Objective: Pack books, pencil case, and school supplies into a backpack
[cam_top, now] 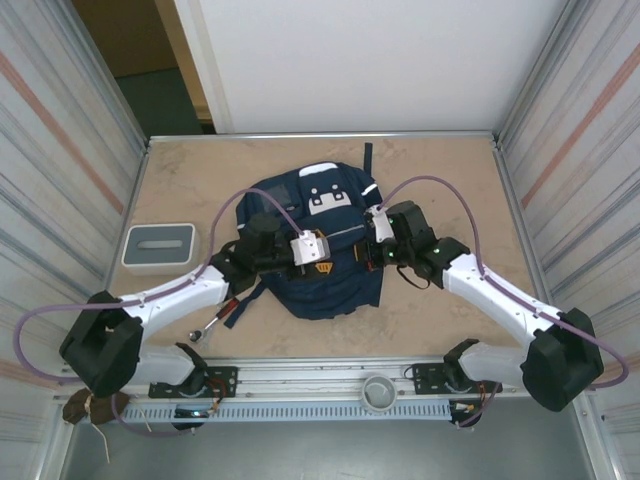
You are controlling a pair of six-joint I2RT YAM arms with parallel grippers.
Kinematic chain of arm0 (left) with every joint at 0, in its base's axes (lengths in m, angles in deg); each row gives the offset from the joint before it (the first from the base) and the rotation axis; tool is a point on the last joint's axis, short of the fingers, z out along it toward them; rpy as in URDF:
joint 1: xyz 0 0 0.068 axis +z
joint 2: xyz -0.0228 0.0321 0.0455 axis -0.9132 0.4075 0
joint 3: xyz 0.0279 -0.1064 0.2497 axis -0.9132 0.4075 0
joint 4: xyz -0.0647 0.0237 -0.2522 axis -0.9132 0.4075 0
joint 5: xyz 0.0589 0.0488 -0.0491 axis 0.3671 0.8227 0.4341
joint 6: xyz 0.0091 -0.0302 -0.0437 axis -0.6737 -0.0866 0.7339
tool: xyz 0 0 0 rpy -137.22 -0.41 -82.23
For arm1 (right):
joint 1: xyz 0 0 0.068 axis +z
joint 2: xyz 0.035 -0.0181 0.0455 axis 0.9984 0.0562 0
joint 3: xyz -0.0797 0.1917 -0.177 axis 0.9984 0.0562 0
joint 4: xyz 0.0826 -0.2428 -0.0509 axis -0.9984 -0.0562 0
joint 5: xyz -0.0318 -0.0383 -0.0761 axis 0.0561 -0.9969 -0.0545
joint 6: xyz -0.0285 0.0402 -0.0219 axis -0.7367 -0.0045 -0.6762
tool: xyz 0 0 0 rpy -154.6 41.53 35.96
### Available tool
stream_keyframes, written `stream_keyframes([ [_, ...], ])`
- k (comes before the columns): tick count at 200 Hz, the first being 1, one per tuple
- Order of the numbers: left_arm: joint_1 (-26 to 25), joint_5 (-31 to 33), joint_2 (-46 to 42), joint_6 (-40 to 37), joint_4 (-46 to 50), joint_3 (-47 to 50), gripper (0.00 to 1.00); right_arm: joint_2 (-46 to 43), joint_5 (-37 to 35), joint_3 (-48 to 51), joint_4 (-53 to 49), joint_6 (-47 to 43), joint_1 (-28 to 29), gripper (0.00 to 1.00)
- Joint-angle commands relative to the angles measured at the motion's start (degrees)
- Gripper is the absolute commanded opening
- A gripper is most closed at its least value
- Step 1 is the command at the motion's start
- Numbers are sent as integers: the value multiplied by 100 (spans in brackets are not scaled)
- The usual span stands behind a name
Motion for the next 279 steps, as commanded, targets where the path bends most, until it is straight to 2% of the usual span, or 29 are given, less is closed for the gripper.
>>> stream_keyframes([
  [1, -11, 154, 201, -157, 193, -271, 51, -147, -26, -138, 377, 82, 205, 0],
  [67, 21, -28, 541, -259, 370, -544, 18, -73, -221, -143, 288, -47, 299, 0],
  [92, 192, -441, 394, -153, 230, -420, 12, -93, -488, -156, 1, -160, 127, 0],
  [131, 470, -1143, 141, -6, 51, -210, 3, -78, -396, -125, -342, -143, -438, 0],
  [209, 659, -2095, 124, -105, 293, -260, 2, 411, -201, -346, -462, 294, -1123, 0],
  [279, 659, -2607, 542, -301, 643, -667, 2, 885, 803, -577, -470, 302, -1630, 0],
])
